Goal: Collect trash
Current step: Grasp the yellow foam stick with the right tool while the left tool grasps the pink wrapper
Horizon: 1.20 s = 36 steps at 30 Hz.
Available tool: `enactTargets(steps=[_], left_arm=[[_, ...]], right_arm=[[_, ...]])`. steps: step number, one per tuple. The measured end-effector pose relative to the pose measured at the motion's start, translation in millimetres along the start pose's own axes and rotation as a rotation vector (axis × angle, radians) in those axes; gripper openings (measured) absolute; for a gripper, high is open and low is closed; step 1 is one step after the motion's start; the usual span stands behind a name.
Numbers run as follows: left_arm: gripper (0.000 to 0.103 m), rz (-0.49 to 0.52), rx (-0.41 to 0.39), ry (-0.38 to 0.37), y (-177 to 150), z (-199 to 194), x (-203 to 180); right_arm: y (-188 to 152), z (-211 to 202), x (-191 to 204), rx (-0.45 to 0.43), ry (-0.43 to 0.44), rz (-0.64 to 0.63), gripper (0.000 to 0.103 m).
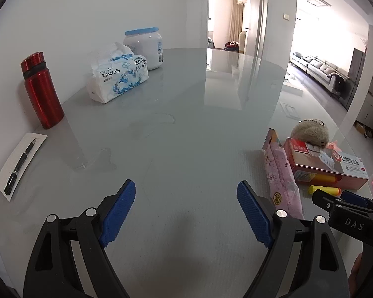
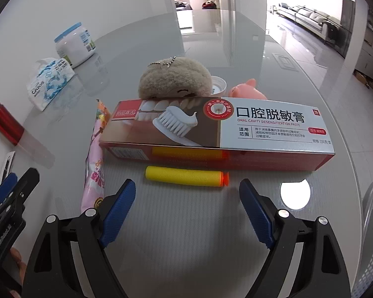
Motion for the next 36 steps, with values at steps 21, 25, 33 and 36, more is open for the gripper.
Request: enactTargets(steps=[21,25,33,36], left_arm=[[0.082,-0.008,0.02,-0.087,-5.9,-1.4,-8.5],[0.082,0.004,0.032,-0.129,-7.4,-3.1,-20.7],[0.082,0.023,0.074,-0.232,-10.2,-0.2,-59.7],[0.082,0.051,0.088,-0.226,-10.5,6.0,-74.5]], right_arm=[[-6.8,-0.6,8.4,-0.061,-0.112,-0.022,0.067],[-14.4,-11.3,-5.9,-0.07,-0.098,0.001,0.067],[-37.8,-38.6,-45.4,-0.08,-0.116,0.052,0.067],[-44.1,-46.4,-57.3,-0.081,-0.119,0.069,0.067]])
Point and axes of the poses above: each gripper's, at about its wrist camera, not at the fingertips, and z roughly the way its jaws point, x to its left, y to its top, the point moved 1 cm from there along z, roughly the way its jaws point, and after that the axes turned 7 degrees about -x, right-handed, at the moved point
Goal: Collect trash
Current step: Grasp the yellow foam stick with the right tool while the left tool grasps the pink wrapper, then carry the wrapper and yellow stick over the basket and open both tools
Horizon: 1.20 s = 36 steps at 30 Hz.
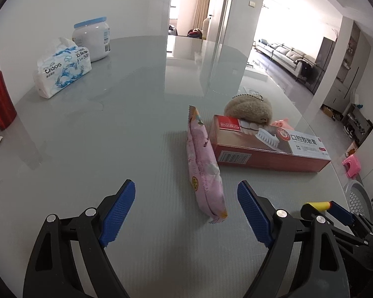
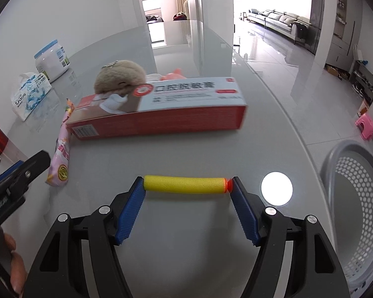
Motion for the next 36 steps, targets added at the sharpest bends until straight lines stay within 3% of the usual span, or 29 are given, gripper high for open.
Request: enactTargets(steps=[7,9,11,13,15,16,26,31,36], left_arm=[[0.08,0.012,0.037,0.049,4.4,18.3,-6.3],[0.07,0.022,0.037,0.059,4.8,20.6,-9.1],[0.051,0.019,0.053,0.047,3.7,23.1,-9.4],[0.018,0.003,0.067,0.025,0.5,23.0,-8.0],[0.016,-0.003,0.059,0.022,-2.3,18.7,-5.6],[0.009,-0.004,0.052,0.023,-3.1,14.9,-4.8],[0.008,0.028,-0.021,-0.001,-14.1,-43.7,-15.2],[0.008,0.083,-0.036,-0.082,-12.8,-59.5,-51.8],[0.008,0.152,-0.044,-0.206,-13.0,-65.1,-112.2]], right_arm=[[-5.7,-11.1,-13.5,-0.014,0.012,0.014,0.067],[-6.3,-14.2,-14.5,-0.017,0.022,0.014,0.067],[-7.4,-19.7,-16.7,-0.025,0.03,0.011,0.067],[-8.8,-25.5,-20.5,-0.034,0.033,0.009,0.067],[-9.2,-29.0,-23.1,-0.04,0.039,0.015,0.067],[-9.5,-30.4,-25.3,-0.041,0.04,0.02,0.067],[-9.6,-45.3,-47.9,-0.075,0.054,0.066,0.067],[-10.0,-64.8,-79.2,-0.118,0.034,0.112,0.067],[-17.5,-90.8,-126.6,-0.156,-0.037,0.165,0.067]])
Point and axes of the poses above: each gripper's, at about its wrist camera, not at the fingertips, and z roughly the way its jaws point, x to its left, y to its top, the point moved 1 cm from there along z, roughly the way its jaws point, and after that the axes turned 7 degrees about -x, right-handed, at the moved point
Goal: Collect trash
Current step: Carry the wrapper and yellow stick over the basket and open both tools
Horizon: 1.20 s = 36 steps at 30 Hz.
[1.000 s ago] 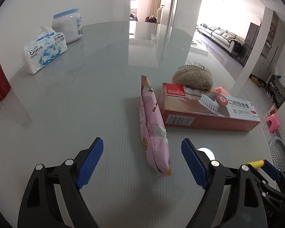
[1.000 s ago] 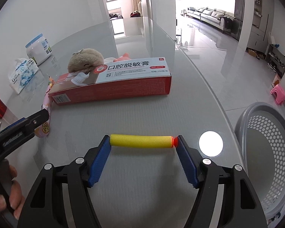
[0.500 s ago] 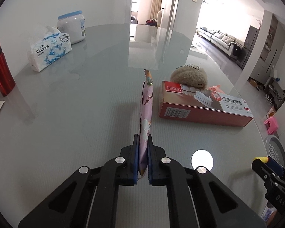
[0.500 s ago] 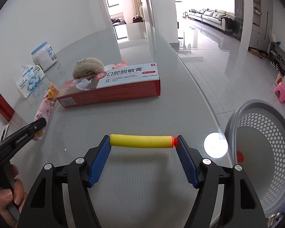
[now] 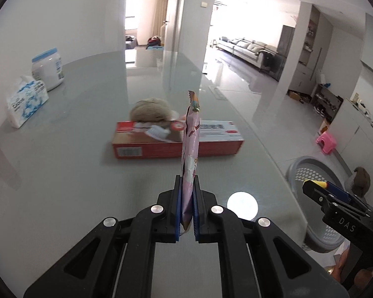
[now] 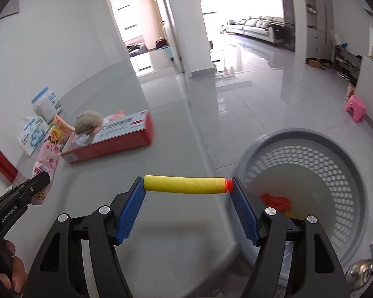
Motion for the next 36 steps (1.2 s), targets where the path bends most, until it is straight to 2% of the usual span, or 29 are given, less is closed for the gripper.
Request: enactTargets(steps=[9,15,21,29,36], left_arm=[[0.008,0.143,0.074,-0.204,-12.2,25.6,-113.4],[0.008,0.222,0.131,-0.281,-23.6,40.4,-169.5],[0.008,0.276,0.161,-0.28,-32.7,54.8,-202.1],[0.008,0.315,0.195,-0.281,-41.6,63.9,-223.6],[0.012,0.337,0.209,-0.28,-39.0,67.7,-221.3]], right_arm=[[-11.4,-30.2,-96.1,-0.013,-0.155,0.092,0.067],[-16.4,-38.4,-132.9,-0.009,-0.184,0.143,0.068],[-24.1,-40.2,-153.4,-0.007,-0.182,0.164,0.068],[-31.6,-31.0,-169.7,0.012,-0.162,0.201,0.068],[-33.4,-27.7,-181.4,0.018,-0.16,0.227,0.068]])
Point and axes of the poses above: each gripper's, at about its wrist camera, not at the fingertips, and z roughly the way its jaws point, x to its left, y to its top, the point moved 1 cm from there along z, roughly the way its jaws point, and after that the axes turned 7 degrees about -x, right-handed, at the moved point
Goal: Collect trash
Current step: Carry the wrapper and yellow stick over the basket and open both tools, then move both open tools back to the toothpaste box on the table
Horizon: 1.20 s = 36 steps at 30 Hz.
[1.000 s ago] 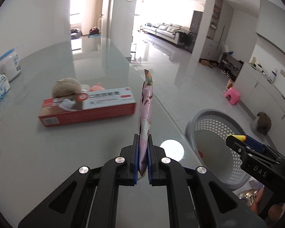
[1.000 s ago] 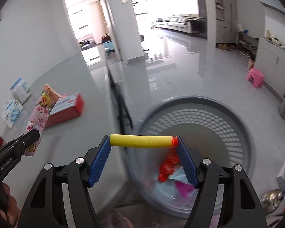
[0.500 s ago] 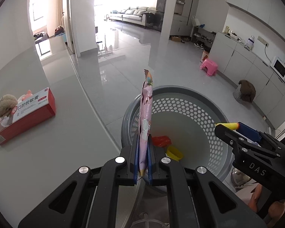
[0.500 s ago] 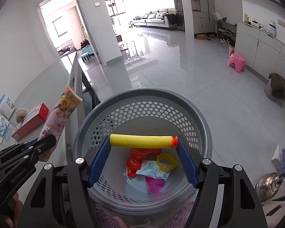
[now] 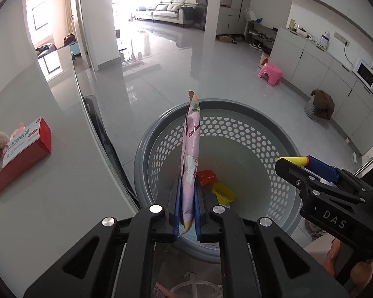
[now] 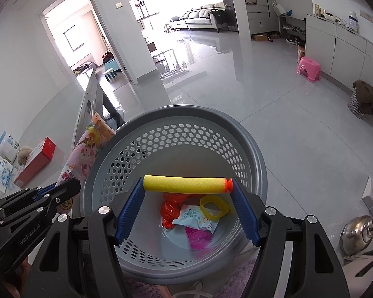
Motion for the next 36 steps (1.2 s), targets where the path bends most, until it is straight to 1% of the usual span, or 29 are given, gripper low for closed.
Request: enactTargets(steps=[4,6,7,8,9,10,11,13,19,24,27,32,36], left_arm=[[0.015,0.004,0.002,0.001,-0.5,-0.4,0.9],[0.019,0.002,-0.001,0.004,-1.4,-3.9,0.6],[0.025,0.002,-0.003,0.006,-1.5,-4.9,1.0],[0.034,0.001,-0.004,0.008,-1.2,-5.1,0.5],[0.038,-0.003,-0.006,0.011,-1.1,-6.1,2.0],[0.045,-0.005,-0.008,0.013,-1.9,-6.6,3.3],[0.049,-0.007,-0.011,0.016,-2.4,-7.1,4.3],[0.05,-0.011,-0.014,0.021,-2.5,-7.2,4.6],[0.06,-0.014,-0.025,0.06,-1.8,-8.6,5.4],[0.062,-0.017,-0.033,0.076,-1.9,-11.9,7.8],[0.066,-0.022,-0.037,0.085,-1.6,-13.6,8.3],[0.071,-0.03,-0.054,0.118,-4.6,-21.0,17.3],[0.073,-0.052,-0.061,0.153,-7.3,-26.6,28.8]], right_arm=[[0.4,-0.2,-1.0,0.0,0.001,-0.001,0.068],[-0.4,1.1,-0.4,-0.001,0.002,-0.003,0.068],[-0.9,1.9,-0.6,-0.002,0.003,-0.003,0.068],[-0.8,2.1,-1.1,-0.002,0.003,-0.001,0.073],[-0.8,2.0,-1.7,-0.004,0.005,0.002,0.075],[-0.8,1.8,-2.3,-0.007,0.006,0.006,0.077],[-0.8,1.8,-2.8,-0.009,0.007,0.008,0.077],[0.0,1.8,-1.8,-0.008,0.003,0.006,0.077],[-1.5,3.1,-0.9,0.002,0.004,0.005,0.077],[-3.4,3.4,2.1,0.008,0.008,-0.001,0.077],[-3.7,2.9,2.7,0.01,0.01,-0.002,0.077],[-3.8,0.6,4.9,0.009,0.023,-0.002,0.077],[-4.7,-1.2,10.5,0.004,0.044,-0.015,0.077]])
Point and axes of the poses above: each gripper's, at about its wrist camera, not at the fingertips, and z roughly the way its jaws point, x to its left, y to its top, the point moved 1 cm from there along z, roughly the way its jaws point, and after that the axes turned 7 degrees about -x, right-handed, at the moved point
